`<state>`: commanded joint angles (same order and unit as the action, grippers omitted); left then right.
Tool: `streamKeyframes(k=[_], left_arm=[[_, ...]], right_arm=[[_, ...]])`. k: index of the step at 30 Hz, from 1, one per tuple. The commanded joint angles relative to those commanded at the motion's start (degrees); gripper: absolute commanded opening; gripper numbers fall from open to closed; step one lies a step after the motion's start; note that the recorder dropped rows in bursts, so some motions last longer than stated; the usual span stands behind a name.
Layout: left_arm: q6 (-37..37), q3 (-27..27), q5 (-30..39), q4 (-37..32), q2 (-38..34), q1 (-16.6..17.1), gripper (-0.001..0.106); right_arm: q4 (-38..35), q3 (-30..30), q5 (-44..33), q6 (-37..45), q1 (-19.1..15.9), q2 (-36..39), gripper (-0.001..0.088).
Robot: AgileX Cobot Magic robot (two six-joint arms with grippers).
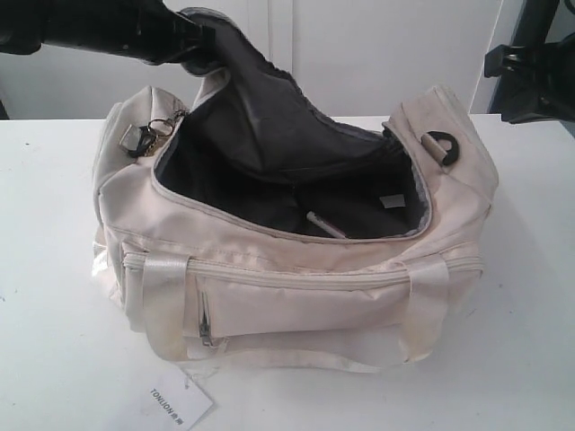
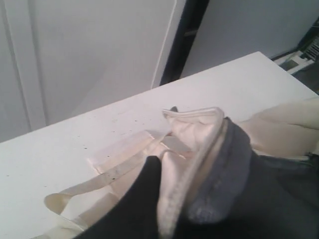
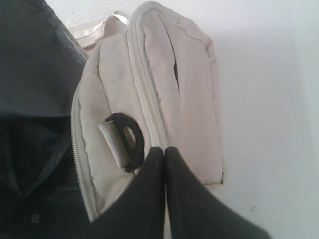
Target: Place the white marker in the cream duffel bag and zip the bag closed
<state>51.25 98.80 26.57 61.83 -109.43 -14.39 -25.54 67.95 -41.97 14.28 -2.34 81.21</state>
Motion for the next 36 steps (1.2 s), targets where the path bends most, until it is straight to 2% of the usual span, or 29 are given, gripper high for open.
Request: streamKeyframes(k=[15, 23, 36], left_arm=[[7.91, 0.0, 32.56, -0.22, 4.02, 0.0, 0.0], [11.94, 0.0, 43.39, -0.35, 4.9, 0.0, 0.0], [11.92, -0.1, 42.33, -14.0, 4.9, 0.0, 0.0]], right_arm=[[0.0, 0.0, -0.17, 0.0, 0.0, 0.0, 0.0], [-0.12, 0.0, -0.11, 0.0, 0.0, 0.0, 0.0], [-0.34, 0.0, -0.11, 0.0, 0.0, 0.0, 0.0]])
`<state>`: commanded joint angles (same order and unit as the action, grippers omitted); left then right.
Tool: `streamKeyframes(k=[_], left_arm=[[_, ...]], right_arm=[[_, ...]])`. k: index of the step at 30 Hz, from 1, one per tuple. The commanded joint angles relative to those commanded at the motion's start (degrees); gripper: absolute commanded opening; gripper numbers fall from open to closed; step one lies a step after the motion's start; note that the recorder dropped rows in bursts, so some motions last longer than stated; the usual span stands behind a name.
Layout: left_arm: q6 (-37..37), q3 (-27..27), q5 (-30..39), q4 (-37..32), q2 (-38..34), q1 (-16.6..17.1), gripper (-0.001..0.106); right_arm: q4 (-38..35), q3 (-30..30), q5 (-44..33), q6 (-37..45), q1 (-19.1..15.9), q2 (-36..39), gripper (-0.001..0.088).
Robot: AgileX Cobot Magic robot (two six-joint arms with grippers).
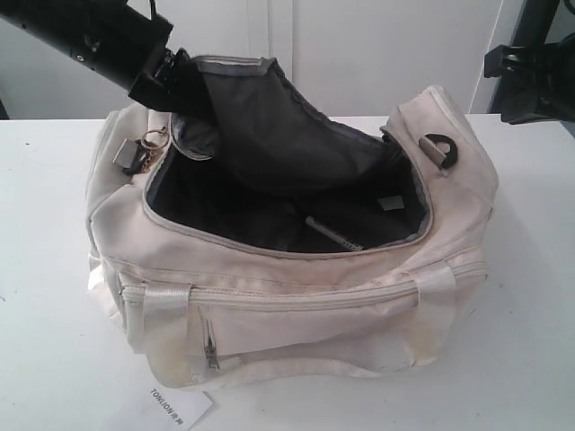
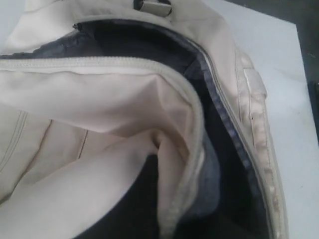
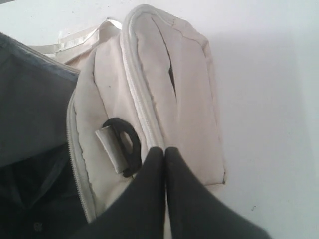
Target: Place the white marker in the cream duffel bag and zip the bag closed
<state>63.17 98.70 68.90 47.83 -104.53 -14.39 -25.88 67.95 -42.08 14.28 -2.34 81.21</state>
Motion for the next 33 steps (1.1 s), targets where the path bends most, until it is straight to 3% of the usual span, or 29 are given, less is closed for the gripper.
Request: streamKeyframes(k=[4, 13, 22, 33], left_arm=[[1.28, 0.0, 0.67, -0.77, 0.0, 0.0, 0.002], [7.28, 0.0, 1.06, -0.41, 0.0, 0.0, 0.038], [2.3, 0.0, 1.06, -0.41, 0.0, -0.94, 0.072], [-7.9, 0.0, 1.06, -2.16, 0.6, -3.74, 0.076]], right_arm=[[0.0, 0.0, 0.0, 0.0, 0.0, 0.0, 0.0], [0.0, 0.0, -0.14, 0.0, 0.0, 0.0, 0.0], [0.0, 0.0, -0.14, 0.0, 0.0, 0.0, 0.0], [0.0, 0.0, -0.14, 0.0, 0.0, 0.0, 0.0]])
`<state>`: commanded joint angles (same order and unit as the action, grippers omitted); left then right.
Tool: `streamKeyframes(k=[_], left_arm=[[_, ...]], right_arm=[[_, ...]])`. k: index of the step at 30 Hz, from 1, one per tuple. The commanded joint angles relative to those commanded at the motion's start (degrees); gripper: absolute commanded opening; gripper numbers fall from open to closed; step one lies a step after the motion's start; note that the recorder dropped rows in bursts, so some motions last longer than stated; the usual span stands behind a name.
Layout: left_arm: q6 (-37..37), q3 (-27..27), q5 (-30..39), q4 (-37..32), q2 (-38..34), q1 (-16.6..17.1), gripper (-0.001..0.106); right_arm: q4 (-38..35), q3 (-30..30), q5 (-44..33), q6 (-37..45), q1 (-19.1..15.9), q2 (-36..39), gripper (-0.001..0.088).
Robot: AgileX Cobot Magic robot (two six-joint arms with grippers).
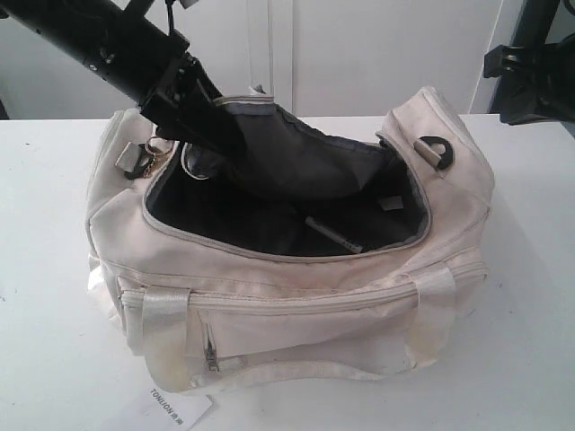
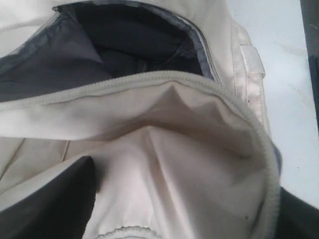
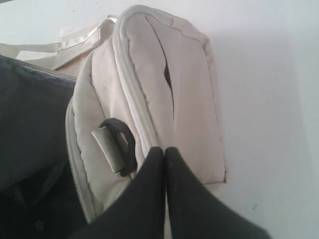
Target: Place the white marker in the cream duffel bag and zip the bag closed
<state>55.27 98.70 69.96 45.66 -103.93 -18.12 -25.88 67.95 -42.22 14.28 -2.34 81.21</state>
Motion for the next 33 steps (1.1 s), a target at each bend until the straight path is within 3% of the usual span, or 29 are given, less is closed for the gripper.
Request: streamKeyframes(k=[9, 16, 19, 27, 33], left_arm=[[-5.99, 0.0, 0.0, -0.6, 2.83, 0.0, 0.075], [-11.12, 0.0, 0.0, -13.29, 3.25, -0.3, 0.075], [-12.04, 0.0, 0.0, -15.61, 3.34, -0.3, 0.075], [-17.33, -0.1, 0.0, -18.93, 4.03, -0.3, 0.075], [-19.65, -0.1, 0.0, -17.39, 7.36, -0.3, 0.075]], right_arm=[[0.0, 0.0, 0.0, 0.0, 0.0, 0.0, 0.0], [0.0, 0.0, -0.14, 0.0, 0.0, 0.0, 0.0], [0.0, 0.0, -0.24, 0.0, 0.0, 0.0, 0.0], [0.0, 0.0, -0.53, 0.0, 0.0, 0.0, 0.0], [0.0, 0.0, -0.53, 0.0, 0.0, 0.0, 0.0]])
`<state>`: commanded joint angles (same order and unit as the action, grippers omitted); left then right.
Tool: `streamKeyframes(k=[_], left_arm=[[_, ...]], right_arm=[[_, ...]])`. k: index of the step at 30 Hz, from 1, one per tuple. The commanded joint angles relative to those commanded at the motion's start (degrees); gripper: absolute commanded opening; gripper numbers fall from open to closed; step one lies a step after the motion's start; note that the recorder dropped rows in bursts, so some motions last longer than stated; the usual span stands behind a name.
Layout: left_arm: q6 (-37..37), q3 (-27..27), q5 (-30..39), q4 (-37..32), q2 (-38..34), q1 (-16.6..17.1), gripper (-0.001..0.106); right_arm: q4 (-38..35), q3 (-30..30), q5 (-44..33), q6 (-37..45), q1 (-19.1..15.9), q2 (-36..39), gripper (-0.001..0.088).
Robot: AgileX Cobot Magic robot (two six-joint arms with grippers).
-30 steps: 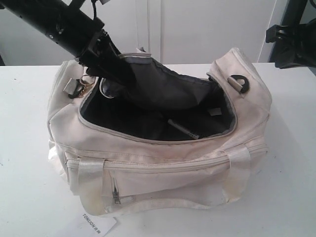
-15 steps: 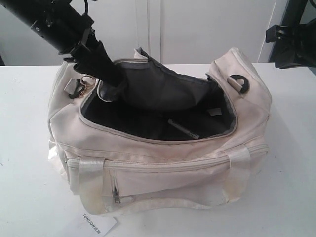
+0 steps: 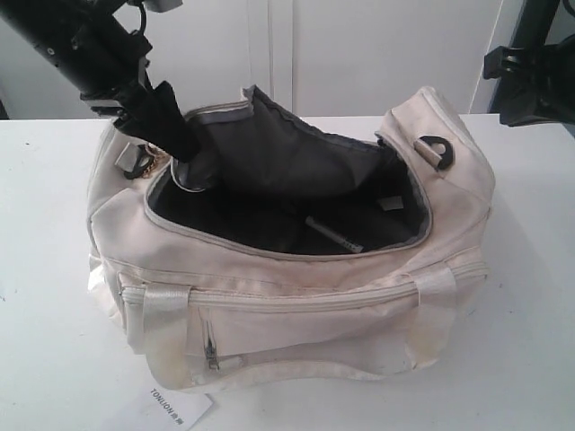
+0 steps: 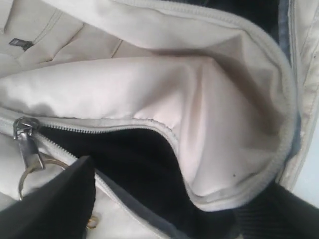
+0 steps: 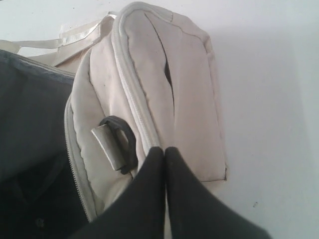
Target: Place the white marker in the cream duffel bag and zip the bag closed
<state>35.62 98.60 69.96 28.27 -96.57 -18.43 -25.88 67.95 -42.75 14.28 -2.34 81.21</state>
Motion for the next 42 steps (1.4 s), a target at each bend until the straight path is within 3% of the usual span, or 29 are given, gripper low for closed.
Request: streamKeyframes(k=[12, 17, 22, 25, 28, 29, 33, 36, 38, 40, 42], left_arm=[[-0.7, -0.93, 0.0, 0.96, 6.08, 0.0, 0.075], [-1.22, -0.93, 0.0, -3.42, 9.25, 0.0, 0.069], [-6.38, -0.93, 0.0, -9.74, 9.79, 0.0, 0.046], [-7.35, -0.93, 0.0, -9.88, 9.79, 0.0, 0.028], [-8.86, -0.93, 0.0, -12.16, 9.79, 0.0, 0.001], [-9.56, -0.93, 0.0, -12.93, 9.79, 0.0, 0.0], [-14.71, -1.05, -1.64, -13.49, 8.61, 1.88, 0.0], [-25.76, -2.81, -6.67, -16.95, 6.24, 5.16, 0.0], [-28.37, -3.74, -8.33, -17.33, 4.8, 6.83, 0.002], [-28.37, -4.96, -10.49, -17.33, 3.24, 7.1, 0.019], [-28.37, -6.26, -13.07, -15.84, 2.23, 7.1, 0.042]], right_arm=[[0.0, 0.0, -0.08, 0.0, 0.0, 0.0, 0.0], [0.0, 0.0, -0.08, 0.0, 0.0, 0.0, 0.0], [0.0, 0.0, -0.08, 0.0, 0.0, 0.0, 0.0], [0.0, 0.0, -0.08, 0.0, 0.0, 0.0, 0.0], [0.0, 0.0, -0.66, 0.0, 0.0, 0.0, 0.0], [0.0, 0.0, -0.66, 0.0, 0.0, 0.0, 0.0], [0.0, 0.0, -0.66, 0.0, 0.0, 0.0, 0.0], [0.0, 0.0, -0.66, 0.0, 0.0, 0.0, 0.0], [0.0, 0.0, -0.61, 0.1, 0.0, 0.0, 0.0], [0.0, 0.0, -0.61, 0.1, 0.0, 0.0, 0.0], [0.0, 0.0, -0.49, 0.1, 0.0, 0.0, 0.0]])
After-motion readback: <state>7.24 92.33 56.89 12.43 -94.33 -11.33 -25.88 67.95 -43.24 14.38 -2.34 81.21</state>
